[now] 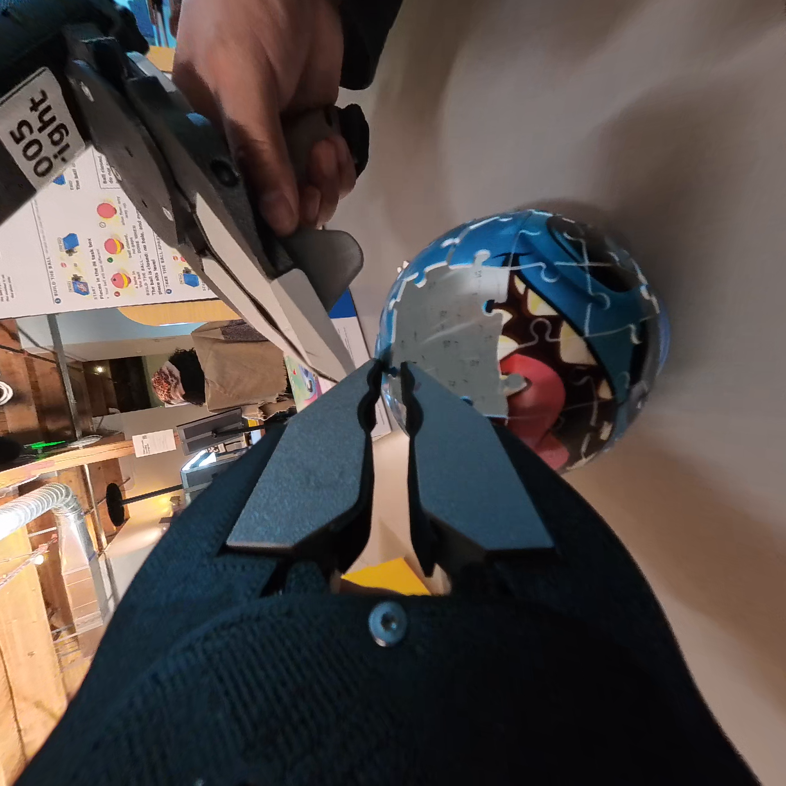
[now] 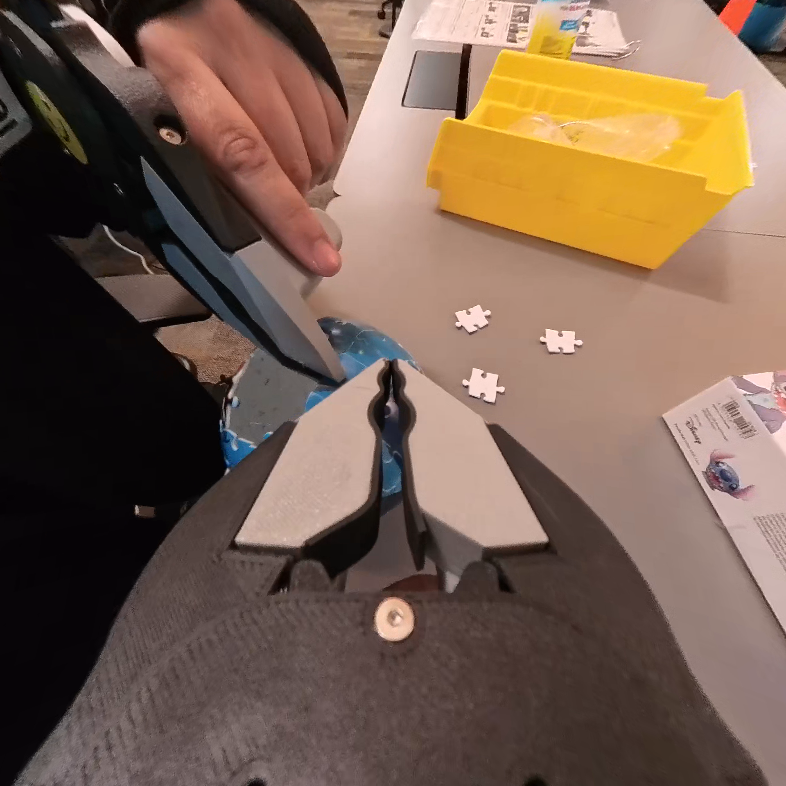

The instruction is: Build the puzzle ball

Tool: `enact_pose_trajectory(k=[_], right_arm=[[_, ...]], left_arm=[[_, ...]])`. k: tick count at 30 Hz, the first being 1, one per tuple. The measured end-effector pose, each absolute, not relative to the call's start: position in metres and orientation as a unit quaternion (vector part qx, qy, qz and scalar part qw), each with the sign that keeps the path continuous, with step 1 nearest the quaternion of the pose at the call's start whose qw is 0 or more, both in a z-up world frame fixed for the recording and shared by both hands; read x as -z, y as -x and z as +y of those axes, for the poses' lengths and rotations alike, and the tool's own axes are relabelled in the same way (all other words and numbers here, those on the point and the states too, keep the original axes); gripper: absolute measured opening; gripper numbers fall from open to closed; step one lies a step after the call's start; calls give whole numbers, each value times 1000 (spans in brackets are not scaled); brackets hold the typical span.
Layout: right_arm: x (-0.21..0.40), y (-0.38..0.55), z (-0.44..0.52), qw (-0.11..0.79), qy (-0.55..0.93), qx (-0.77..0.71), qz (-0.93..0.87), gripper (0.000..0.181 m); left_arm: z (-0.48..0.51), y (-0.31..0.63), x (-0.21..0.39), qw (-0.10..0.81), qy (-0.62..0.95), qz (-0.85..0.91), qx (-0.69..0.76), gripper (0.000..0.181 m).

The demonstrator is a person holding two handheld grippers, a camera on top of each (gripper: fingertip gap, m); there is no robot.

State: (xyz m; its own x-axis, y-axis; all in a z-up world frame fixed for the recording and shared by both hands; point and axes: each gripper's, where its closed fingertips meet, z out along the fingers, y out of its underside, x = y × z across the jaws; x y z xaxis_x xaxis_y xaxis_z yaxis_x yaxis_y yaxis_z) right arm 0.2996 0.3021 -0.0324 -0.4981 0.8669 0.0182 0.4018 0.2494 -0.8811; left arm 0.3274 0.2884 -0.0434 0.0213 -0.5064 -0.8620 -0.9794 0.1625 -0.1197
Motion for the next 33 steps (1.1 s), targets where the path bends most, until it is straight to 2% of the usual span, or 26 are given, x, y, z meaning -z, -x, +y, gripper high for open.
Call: enact_pose_trajectory(k=[9, 13, 27, 33], right_arm=[[30, -298, 303, 271, 422, -437, -746, 0], [41, -303, 297, 237, 416, -435, -763, 0], [29, -301, 318, 298, 429, -427, -738, 0], [34, -302, 320, 303, 428, -419, -741, 2]], left_arm=[[290, -328, 43, 417, 581, 640, -283, 7], [289, -328, 44, 414, 583, 638, -284, 7], [292, -328, 43, 420, 579, 636, -289, 6], [290, -327, 37, 434, 596, 613, -284, 19]])
